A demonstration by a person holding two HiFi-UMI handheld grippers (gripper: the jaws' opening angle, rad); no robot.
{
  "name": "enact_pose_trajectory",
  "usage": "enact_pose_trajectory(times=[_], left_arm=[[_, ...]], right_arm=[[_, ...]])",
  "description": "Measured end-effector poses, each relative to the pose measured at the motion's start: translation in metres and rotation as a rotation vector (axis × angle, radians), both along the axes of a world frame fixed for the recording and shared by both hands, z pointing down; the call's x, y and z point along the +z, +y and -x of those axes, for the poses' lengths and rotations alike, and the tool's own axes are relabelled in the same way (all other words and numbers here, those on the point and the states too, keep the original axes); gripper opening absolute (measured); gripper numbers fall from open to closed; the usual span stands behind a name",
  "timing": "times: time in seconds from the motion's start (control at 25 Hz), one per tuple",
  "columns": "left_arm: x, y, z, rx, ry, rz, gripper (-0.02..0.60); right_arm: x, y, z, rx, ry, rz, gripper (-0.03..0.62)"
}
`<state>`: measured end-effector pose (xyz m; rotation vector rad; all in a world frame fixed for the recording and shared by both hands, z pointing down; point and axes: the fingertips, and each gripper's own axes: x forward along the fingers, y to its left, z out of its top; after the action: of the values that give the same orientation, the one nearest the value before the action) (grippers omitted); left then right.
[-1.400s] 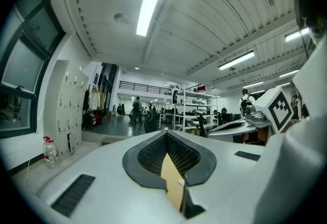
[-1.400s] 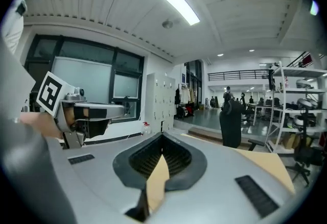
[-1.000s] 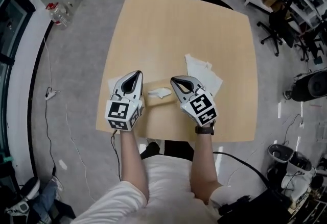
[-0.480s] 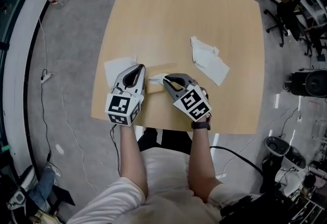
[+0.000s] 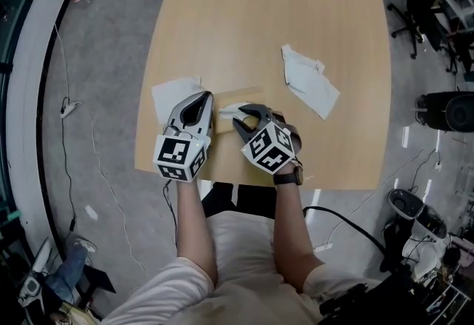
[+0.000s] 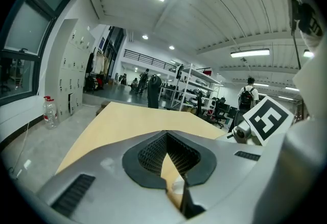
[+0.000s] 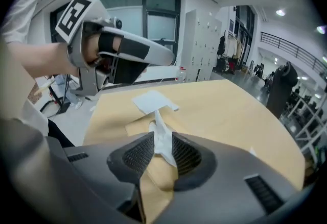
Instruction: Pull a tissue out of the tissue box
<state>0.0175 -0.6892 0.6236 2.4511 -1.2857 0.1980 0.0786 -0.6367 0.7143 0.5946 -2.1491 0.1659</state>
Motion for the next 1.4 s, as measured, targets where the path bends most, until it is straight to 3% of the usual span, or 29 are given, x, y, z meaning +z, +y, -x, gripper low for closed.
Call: enact_pose_trajectory(times=[0.12,0.48,0.76,1.08,1.24,1.4], left_arm=[[0.001,-0.003,-0.001,0.003,-0.001,-0.002,0.002],[-0.004,-0.002,-0.005,0.017,0.015,-0.010,0.002],[-0.024,0.003,0.008,0.004,0.015,-0.045,0.002],[-0.062,0.002,0.012,-0.011,-0.010,-0.131,0.002],[-0.094,0.006,0.011,-0.030,0.000,-0.186,0.002],[-0.127,0.006,0.011,-0.058,0.038,-0.239,0.002]], right_arm=[[0.008,-0.001,-0.003,-0.022,0.087,-0.026,0.098],[0.000,-0.005,-0.005,-0.003,0.137,-0.076,0.013],[-0.038,-0.012,0.006,0.051,0.013,-0.134,0.009],[-0.079,-0.021,0.004,0.049,0.034,-0.252,0.009],[-0.116,-0.026,-0.005,0.099,0.004,-0.343,0.009],[-0.167,-0.036,-0.013,0.183,-0.108,-0.456,0.009]])
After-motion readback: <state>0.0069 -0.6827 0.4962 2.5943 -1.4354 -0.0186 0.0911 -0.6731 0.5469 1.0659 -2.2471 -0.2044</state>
